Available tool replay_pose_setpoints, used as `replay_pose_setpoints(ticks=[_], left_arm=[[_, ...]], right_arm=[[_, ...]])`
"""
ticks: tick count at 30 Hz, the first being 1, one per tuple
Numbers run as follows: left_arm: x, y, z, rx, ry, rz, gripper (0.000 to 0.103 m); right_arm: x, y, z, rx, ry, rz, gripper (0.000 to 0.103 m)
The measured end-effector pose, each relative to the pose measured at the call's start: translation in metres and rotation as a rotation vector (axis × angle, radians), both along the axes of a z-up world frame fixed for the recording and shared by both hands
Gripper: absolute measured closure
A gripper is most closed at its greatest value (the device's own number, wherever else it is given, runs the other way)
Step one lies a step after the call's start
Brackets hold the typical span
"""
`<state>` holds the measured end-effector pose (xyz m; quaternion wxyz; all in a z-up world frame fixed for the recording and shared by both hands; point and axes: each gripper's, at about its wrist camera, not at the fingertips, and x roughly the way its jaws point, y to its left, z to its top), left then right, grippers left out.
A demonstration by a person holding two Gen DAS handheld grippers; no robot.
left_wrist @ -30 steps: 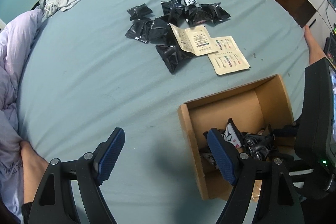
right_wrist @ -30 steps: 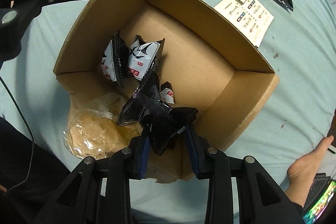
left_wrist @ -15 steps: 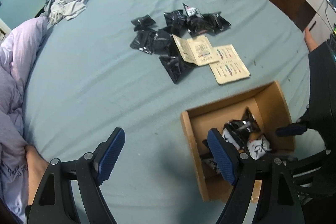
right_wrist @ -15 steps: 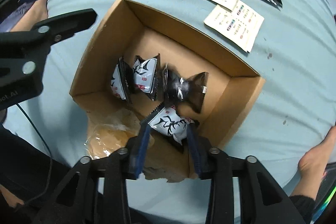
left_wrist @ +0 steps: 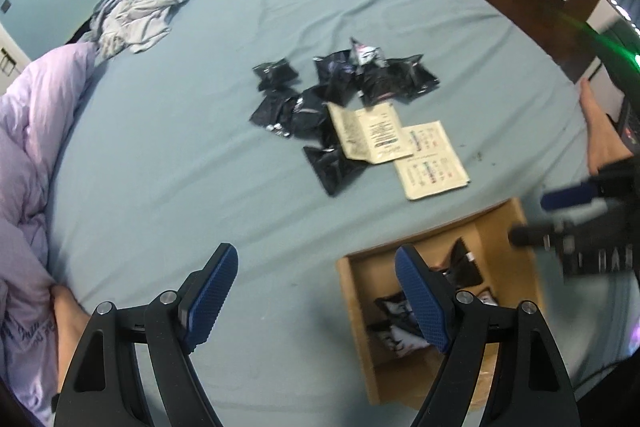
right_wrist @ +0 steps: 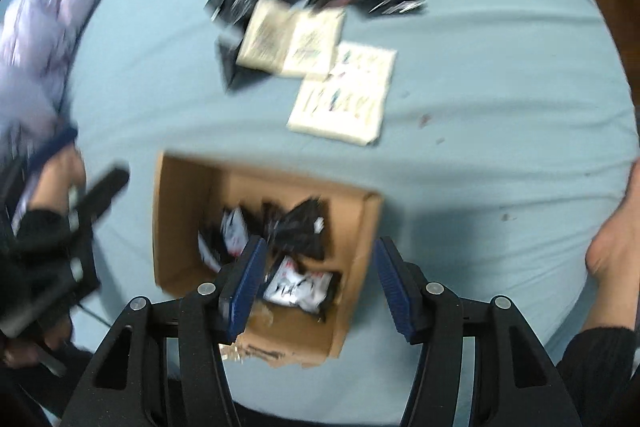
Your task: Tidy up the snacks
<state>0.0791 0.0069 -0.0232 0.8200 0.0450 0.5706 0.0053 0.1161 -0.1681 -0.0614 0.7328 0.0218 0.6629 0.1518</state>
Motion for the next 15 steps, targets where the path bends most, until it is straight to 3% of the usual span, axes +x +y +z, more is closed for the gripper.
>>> replay_pose_setpoints(ticks=[2, 3, 6, 11, 15], left_arm=[[0.005, 0.000, 0.000, -0.026, 0.018, -0.009, 0.021], [0.008, 0.000, 0.000, -0.046, 0.031, -0.010, 0.021], [0.016, 0.002, 0.005, -0.064, 0.027, 0.010, 0.021], [0.030, 0.005, 0.018, -0.088, -0.019, 0.036, 0.021], [0.038, 0.010, 0.019, -0.118, -0.022, 0.049, 0.021]], right_arm=[[0.004, -0.012, 0.005, 0.007, -0.020, -0.051, 0.044], [0.005, -0.016, 0.006, -0.014, -0.011, -0.092, 0.037], [0.010, -0.028, 0.007, 0.039, 0.007, -0.149, 0.028], [0.019, -0.032, 0.007, 0.065, 0.022, -0.133, 0.027], [0.026, -0.033, 0.011, -0.043, -0.041, -0.094, 0.027]])
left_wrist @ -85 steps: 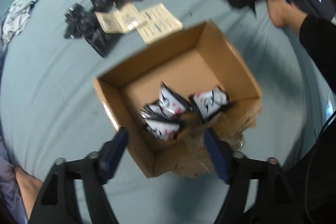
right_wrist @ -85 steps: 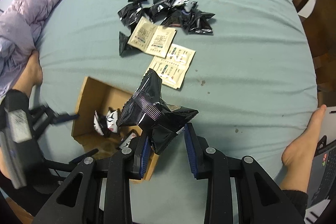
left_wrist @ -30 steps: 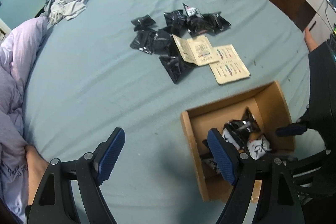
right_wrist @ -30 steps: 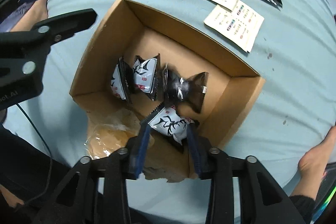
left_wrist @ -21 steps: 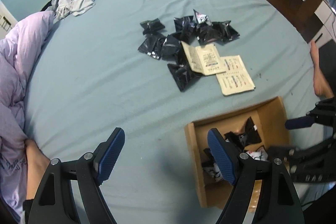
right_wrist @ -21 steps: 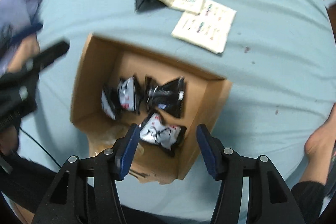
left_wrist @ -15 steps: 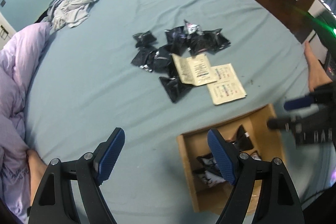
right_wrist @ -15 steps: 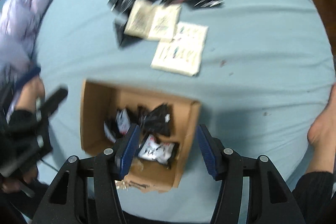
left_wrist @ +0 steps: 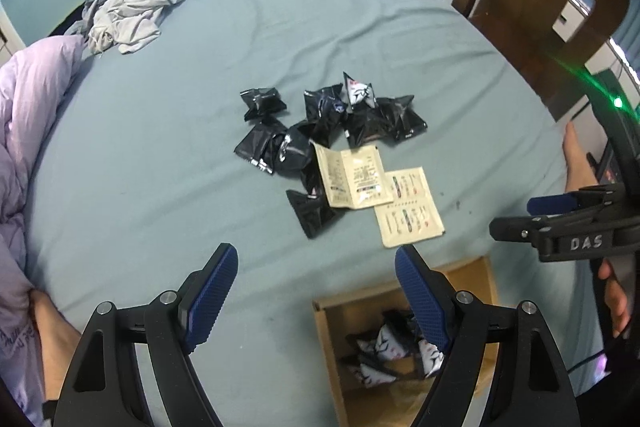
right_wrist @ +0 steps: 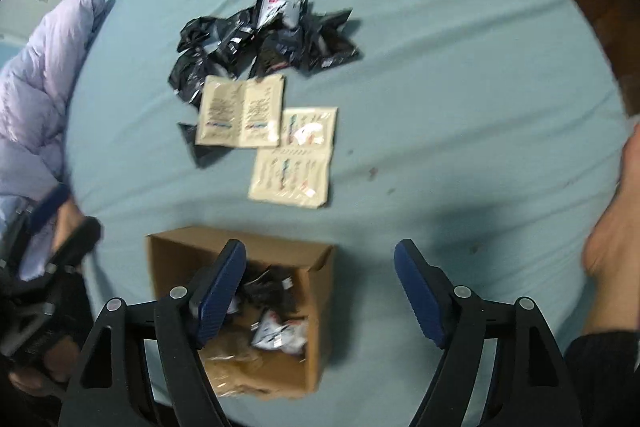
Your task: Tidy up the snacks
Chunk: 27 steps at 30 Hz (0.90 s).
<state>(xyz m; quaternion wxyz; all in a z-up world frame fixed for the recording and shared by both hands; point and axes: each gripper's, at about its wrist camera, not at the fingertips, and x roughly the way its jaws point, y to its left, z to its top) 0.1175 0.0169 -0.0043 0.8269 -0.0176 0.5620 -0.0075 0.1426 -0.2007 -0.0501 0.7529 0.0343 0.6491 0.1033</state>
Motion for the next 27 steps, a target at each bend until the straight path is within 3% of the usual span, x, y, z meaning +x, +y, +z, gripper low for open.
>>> replay_pose_setpoints(ticks=[4, 7, 14, 22, 27], left_arm=[[0.004, 0.006, -0.004, 0.000, 0.010, 0.006, 0.021], [0.006, 0.013, -0.013, 0.002, 0.036, 0.014, 0.021], [0.006, 0.024, -0.039, -0.033, 0.134, 0.011, 0.021], [0.013, 0.028, -0.049, -0.059, 0.156, 0.003, 0.021], [0.017, 0.037, -0.055, -0.072, 0.166, 0.025, 0.021]], right_arm=[[0.006, 0.008, 0.004, -0.120, -0.024, 0.058, 0.027], [0.007, 0.009, 0.004, -0.084, -0.041, 0.075, 0.027], [0.021, 0.010, -0.033, -0.032, 0.089, 0.090, 0.027], [0.048, 0.037, -0.077, 0.019, 0.202, 0.101, 0.027], [0.074, 0.067, -0.116, -0.007, 0.278, 0.121, 0.027]])
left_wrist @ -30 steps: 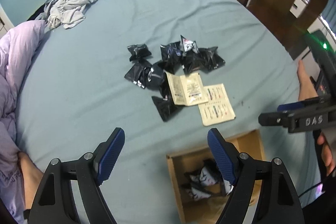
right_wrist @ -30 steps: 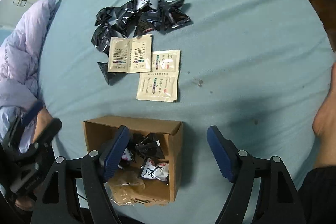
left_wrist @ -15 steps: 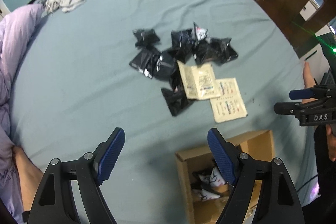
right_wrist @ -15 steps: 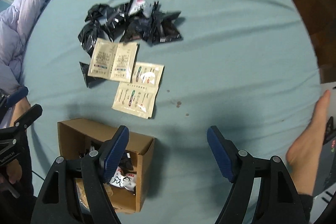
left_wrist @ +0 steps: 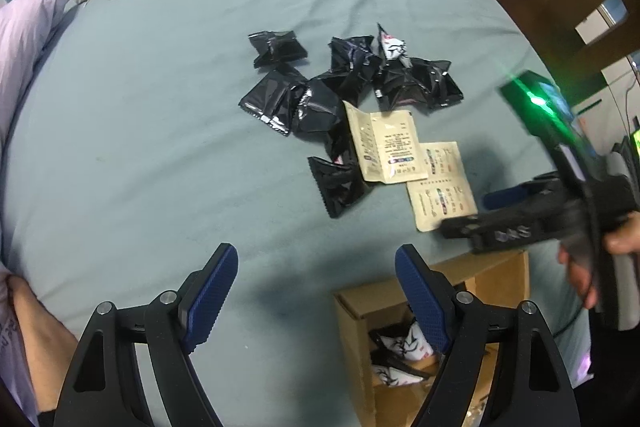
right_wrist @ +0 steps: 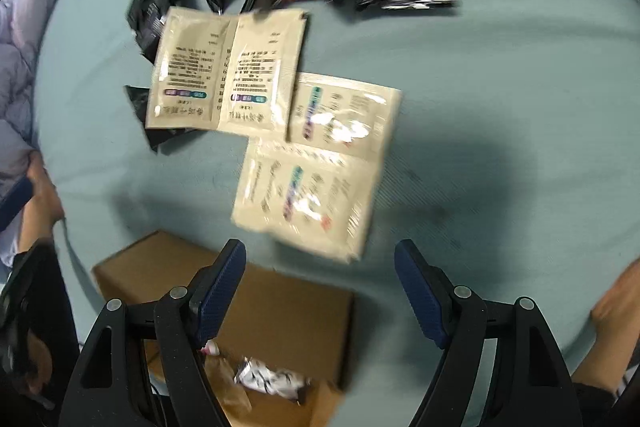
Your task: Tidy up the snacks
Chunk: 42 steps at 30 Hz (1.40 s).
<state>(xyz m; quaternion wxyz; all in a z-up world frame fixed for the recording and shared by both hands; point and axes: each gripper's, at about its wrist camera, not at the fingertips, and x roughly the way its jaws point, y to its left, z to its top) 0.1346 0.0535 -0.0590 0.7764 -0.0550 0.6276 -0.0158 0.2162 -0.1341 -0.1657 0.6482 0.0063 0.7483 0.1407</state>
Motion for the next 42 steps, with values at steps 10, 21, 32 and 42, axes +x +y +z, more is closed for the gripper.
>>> replay_pose_setpoints(ticks=[10, 21, 32, 42], left_arm=[[-0.008, 0.010, -0.016, -0.012, 0.035, 0.012, 0.021], [-0.010, 0.008, -0.006, 0.007, 0.002, -0.004, 0.021], [-0.006, 0.006, -0.008, 0.024, 0.000, -0.013, 0.021], [0.007, -0.002, -0.014, 0.064, -0.010, -0.030, 0.021]], right_arm=[[0.041, 0.004, -0.035, -0.001, 0.078, -0.207, 0.004], [0.034, 0.024, -0.030, -0.154, -0.050, 0.067, 0.029], [0.029, -0.046, -0.005, -0.068, -0.090, -0.003, 0.084], [0.016, -0.112, 0.045, 0.039, -0.169, -0.085, 0.100]])
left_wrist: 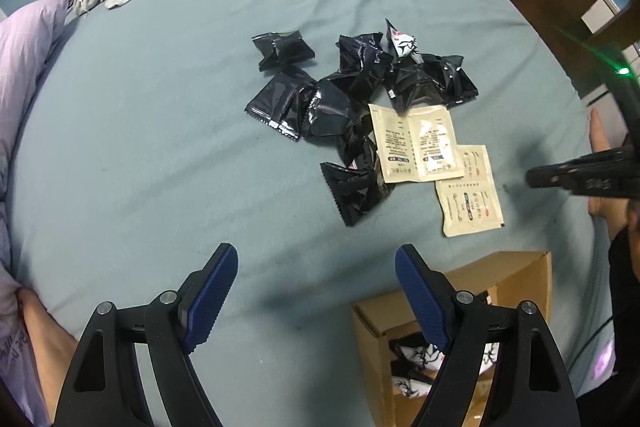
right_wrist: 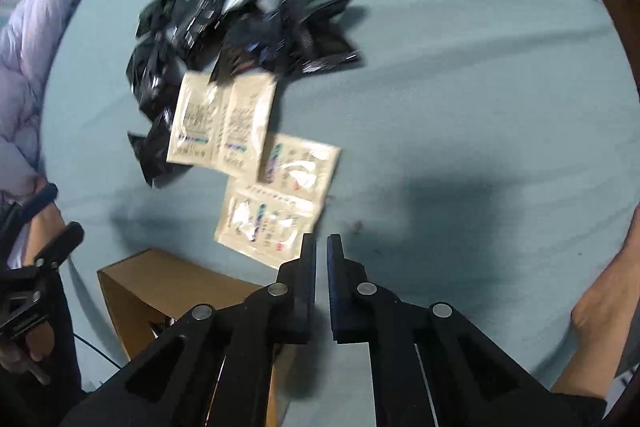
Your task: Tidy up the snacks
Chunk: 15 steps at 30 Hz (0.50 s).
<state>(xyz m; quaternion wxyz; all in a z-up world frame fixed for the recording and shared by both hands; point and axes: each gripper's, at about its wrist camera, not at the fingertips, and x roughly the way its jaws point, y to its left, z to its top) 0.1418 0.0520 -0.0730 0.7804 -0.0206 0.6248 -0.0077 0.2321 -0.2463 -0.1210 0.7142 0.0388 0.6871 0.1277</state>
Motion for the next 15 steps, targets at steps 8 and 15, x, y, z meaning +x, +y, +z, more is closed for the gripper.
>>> replay_pose_setpoints(ticks=[8, 15], left_arm=[[0.011, -0.005, -0.011, 0.031, 0.014, -0.038, 0.021], [0.030, -0.023, -0.036, 0.093, 0.045, -0.141, 0.021]], right_arm=[[-0.025, -0.028, 0.032, 0.077, -0.011, -0.074, 0.099], [-0.034, -0.040, 0.028, 0.195, 0.027, -0.126, 0.098]])
